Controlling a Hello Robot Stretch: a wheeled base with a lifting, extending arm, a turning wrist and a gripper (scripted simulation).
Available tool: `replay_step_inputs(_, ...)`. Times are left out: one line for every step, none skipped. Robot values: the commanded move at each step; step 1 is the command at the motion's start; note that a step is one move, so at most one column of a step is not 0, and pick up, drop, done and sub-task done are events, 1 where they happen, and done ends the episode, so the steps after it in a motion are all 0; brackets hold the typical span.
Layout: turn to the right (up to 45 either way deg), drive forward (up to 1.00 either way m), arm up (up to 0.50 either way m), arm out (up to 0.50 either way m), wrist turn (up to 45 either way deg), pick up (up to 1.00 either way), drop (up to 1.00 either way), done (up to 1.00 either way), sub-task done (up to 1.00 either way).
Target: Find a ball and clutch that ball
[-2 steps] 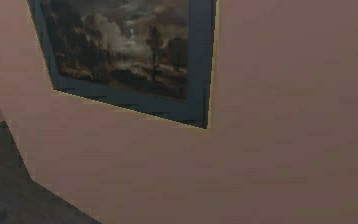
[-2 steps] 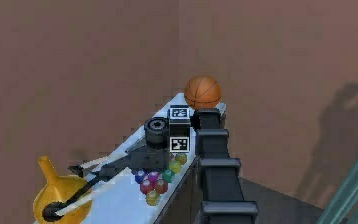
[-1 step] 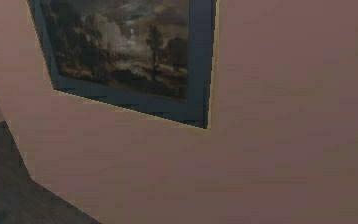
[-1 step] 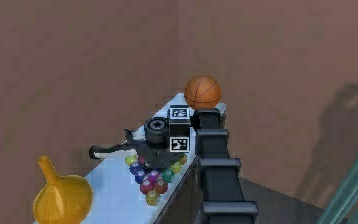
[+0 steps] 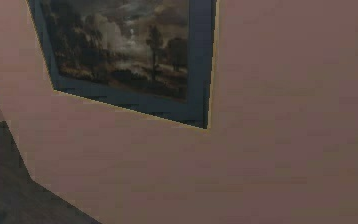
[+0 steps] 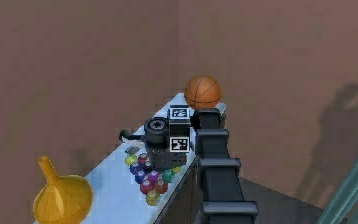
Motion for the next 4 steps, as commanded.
replay_step_inputs(0.0,0.0,-0.3,0.0,0.0,0.0,0.0,0.0,0.0)
replay_step_inputs(0.0,0.0,0.0,0.0,0.0,1.0,0.0,0.0,0.0)
replay_step_inputs(0.0,0.0,0.1,0.0,0.0,0.0,0.0,0.0,0.0)
replay_step_inputs(0.0,0.0,0.0,0.0,0.0,0.0,0.0,1.0,0.0)
